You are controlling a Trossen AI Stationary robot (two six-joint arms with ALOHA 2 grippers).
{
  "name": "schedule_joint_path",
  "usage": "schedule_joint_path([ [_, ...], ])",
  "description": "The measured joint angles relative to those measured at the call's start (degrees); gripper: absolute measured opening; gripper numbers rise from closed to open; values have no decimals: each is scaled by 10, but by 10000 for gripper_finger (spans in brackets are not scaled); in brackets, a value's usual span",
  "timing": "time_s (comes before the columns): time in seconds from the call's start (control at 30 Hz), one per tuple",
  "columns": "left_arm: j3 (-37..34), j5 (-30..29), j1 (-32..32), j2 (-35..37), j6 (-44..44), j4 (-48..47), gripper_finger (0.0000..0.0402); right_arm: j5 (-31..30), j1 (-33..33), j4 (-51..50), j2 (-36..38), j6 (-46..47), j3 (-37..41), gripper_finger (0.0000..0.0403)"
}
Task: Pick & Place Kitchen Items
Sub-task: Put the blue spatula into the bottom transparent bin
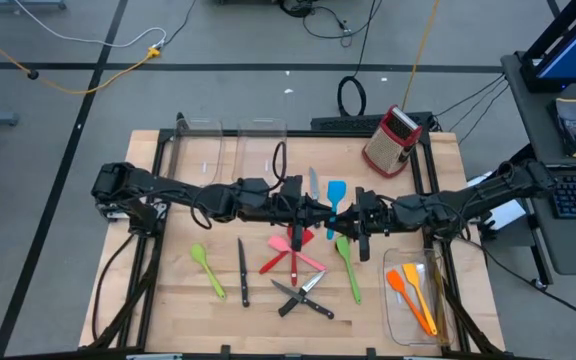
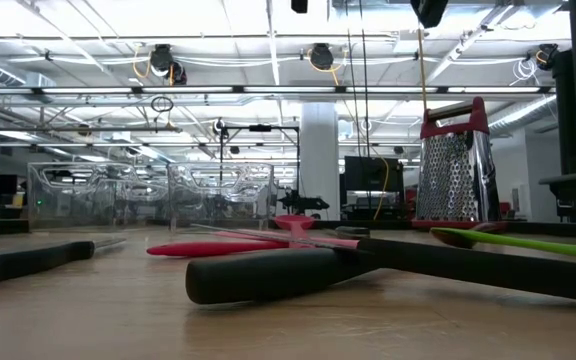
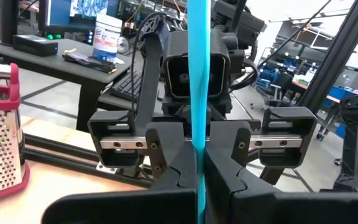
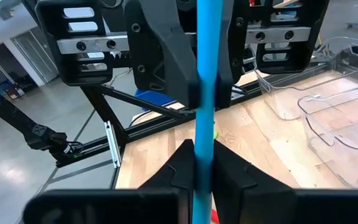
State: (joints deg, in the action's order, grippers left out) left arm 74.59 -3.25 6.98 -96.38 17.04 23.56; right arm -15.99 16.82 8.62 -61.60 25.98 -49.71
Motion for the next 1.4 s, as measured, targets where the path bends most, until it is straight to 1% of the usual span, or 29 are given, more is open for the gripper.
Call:
schedule_joint_path([
  [0.23,0,5,-6,1,0,-14,1,-4,0,-3,0,2,0,21],
  [0.37,0,6,-12,1,8,-35,20,-10,0,-15,0,10,0,21],
  [0.57,0,3,-18,0,11,-73,82,-48,0,-41,3,51,0,21],
  [0.7,0,3,-18,1,16,-101,135,-52,0,-57,9,67,0,21],
  [0.83,0,4,-18,1,15,-164,187,-82,0,-105,33,94,0,21],
  [0.97,0,7,-19,7,15,-247,221,-109,0,-170,72,146,0,21],
  [1.07,0,7,-22,8,16,-300,232,-111,0,-221,101,191,0,21],
  [1.23,0,5,-22,11,10,-355,234,-105,6,-297,143,271,0,21],
  [1.4,0,2,-24,11,-9,-367,235,-89,30,-375,170,340,0,21],
])
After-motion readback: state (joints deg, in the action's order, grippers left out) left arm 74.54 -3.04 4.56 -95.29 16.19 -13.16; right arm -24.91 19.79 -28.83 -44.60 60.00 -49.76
